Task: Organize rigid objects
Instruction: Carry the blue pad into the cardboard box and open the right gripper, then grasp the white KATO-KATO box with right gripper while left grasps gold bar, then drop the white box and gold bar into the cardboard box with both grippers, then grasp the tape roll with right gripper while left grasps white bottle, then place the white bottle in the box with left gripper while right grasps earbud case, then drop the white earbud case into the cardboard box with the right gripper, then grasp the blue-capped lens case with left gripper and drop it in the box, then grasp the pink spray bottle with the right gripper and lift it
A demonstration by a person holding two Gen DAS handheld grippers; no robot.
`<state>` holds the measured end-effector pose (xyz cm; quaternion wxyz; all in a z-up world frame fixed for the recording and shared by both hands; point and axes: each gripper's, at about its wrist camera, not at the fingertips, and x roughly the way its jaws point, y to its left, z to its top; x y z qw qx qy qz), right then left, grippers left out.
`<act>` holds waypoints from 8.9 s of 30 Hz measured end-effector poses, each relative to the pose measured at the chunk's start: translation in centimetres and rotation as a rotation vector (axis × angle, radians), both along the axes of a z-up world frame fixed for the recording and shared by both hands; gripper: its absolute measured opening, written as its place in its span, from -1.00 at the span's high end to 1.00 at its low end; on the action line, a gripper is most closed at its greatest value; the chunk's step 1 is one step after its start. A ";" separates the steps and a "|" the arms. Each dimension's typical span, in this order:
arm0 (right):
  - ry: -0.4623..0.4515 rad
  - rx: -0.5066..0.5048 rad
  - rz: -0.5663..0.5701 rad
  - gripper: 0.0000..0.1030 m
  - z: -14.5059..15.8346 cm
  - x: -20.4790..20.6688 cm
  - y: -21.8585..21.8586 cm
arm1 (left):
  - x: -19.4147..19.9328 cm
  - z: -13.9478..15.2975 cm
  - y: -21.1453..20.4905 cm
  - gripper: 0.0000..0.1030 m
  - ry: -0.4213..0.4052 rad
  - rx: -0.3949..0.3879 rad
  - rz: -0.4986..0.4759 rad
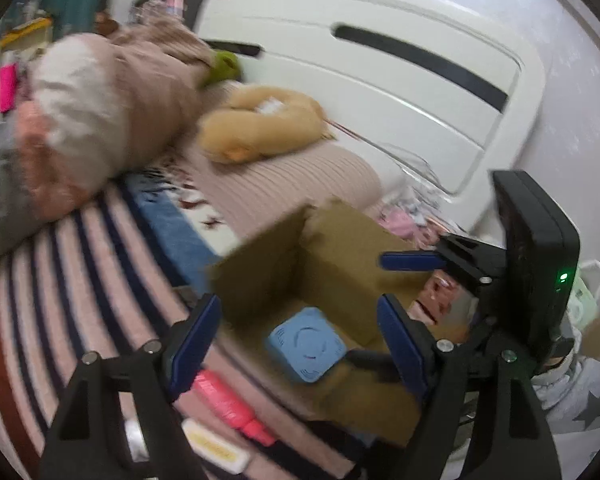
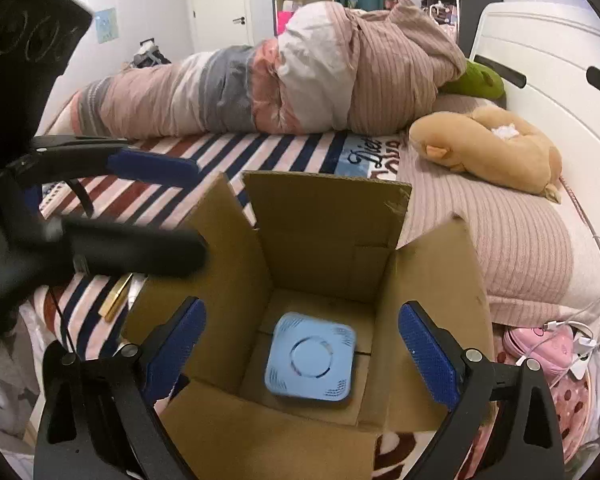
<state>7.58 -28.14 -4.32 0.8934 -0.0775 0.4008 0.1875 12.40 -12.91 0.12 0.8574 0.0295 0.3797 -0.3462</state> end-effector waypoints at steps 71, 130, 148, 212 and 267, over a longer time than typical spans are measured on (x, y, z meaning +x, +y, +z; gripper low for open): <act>-0.108 -0.024 -0.183 0.14 -0.7 -1.8 1.1 | -8.4 -15.8 19.6 0.70 0.056 0.057 0.552; -0.034 -0.089 -0.139 0.23 -1.5 0.8 0.0 | -4.4 -20.5 15.7 0.24 0.229 -0.045 0.528; -0.135 0.033 0.073 -0.24 1.9 -3.0 6.6 | -5.6 -19.1 17.2 0.58 0.139 0.062 0.576; -0.170 -0.052 -0.050 0.24 1.7 -1.4 2.9 | -2.5 -20.1 17.3 -0.09 0.201 0.076 0.496; -0.119 -0.416 -0.136 0.24 -18.9 0.6 16.8 | -0.3 -1.2 -7.2 0.20 0.028 0.150 -0.182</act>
